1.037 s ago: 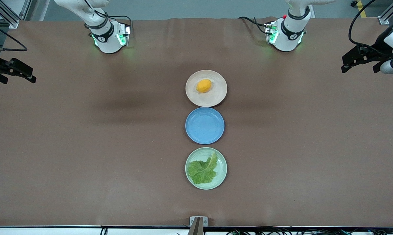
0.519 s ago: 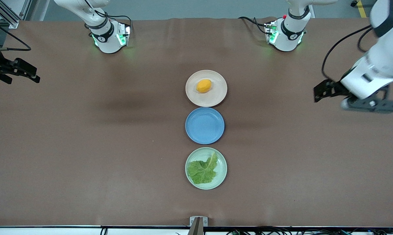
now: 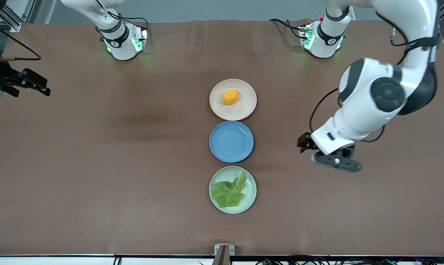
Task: Pick lemon and lettuce from plates
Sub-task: 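Reach the right gripper to the lemon while the left gripper reaches the lettuce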
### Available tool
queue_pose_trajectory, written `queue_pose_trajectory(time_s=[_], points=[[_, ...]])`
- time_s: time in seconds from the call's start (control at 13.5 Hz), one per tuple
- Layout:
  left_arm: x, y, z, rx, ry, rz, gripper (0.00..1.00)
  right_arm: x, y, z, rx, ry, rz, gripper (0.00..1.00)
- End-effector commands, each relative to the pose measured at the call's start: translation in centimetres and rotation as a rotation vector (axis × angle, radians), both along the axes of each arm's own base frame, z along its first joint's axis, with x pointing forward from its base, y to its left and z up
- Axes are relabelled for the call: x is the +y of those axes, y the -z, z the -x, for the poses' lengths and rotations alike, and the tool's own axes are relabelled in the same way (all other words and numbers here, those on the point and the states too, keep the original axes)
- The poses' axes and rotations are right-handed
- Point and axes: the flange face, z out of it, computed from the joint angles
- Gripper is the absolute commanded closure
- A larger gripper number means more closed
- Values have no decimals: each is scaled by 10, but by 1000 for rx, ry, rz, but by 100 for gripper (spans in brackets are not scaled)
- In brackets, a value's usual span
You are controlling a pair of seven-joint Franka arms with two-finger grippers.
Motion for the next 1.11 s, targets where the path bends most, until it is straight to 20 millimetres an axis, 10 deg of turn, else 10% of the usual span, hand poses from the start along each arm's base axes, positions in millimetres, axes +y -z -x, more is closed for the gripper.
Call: queue_pose_trajectory(time_s=[0.0, 0.22, 0.44, 0.67, 1.04], points=[[-24, 30, -13, -31, 33, 26, 0, -5, 14, -26, 20, 16, 10, 0], [-85, 70, -5, -102, 110, 44, 2, 5, 35, -34, 69, 28, 6, 0], [-102, 126, -17, -238, 188, 32, 3, 50, 53, -30, 118, 228, -50, 0], [-122, 181, -15, -306, 188, 96, 7, 150, 66, -13, 171, 398, -41, 0], [-159, 211, -1, -332, 144, 168, 19, 335, 108, 53, 127, 583, -20, 0]])
